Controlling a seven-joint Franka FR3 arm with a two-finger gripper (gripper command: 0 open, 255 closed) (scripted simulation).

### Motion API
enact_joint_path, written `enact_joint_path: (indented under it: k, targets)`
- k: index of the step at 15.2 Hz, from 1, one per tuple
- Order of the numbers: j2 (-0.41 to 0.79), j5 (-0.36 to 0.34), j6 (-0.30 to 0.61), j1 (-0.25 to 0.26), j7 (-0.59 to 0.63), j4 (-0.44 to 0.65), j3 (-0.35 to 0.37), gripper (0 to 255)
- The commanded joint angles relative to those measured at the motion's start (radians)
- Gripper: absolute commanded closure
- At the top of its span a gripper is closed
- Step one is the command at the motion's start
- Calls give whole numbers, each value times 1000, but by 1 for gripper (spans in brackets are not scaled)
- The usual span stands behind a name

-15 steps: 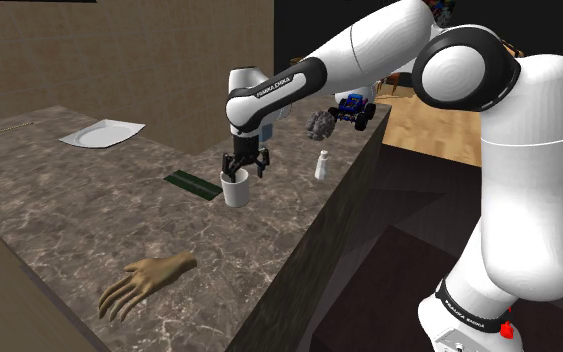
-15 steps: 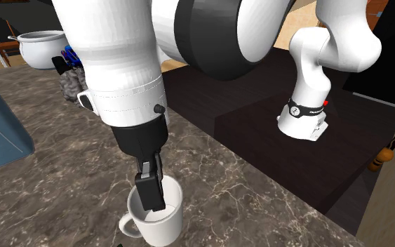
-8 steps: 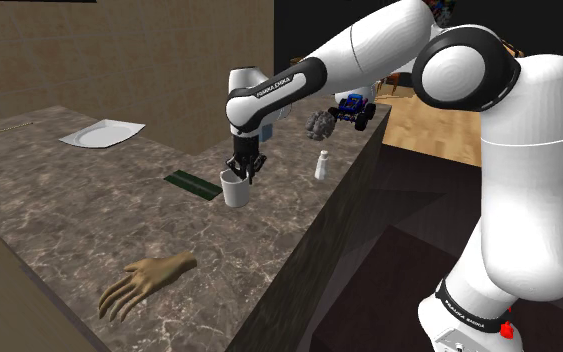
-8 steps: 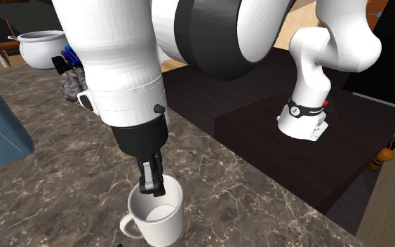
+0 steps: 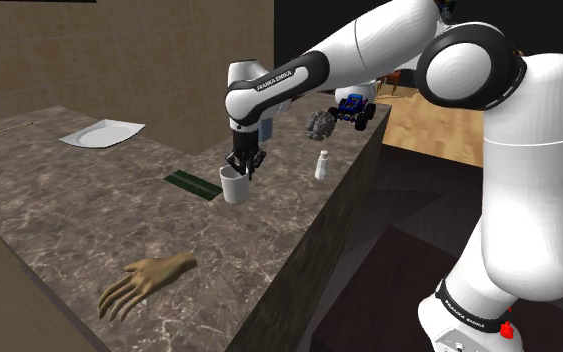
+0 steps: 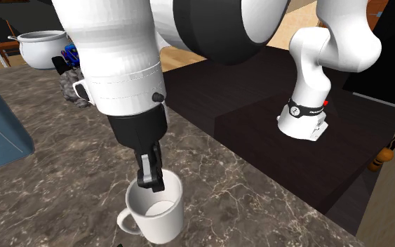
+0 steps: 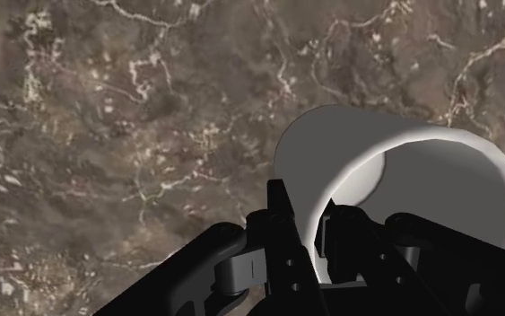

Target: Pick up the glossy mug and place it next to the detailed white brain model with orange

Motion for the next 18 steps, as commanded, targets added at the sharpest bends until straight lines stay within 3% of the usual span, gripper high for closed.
enact_joint_path:
  k: [1, 18]
  targets:
    - [-9, 0, -22, -1, 1, 13, 0, 255]
    - [-66, -3, -228, -2, 15, 163, 0, 255]
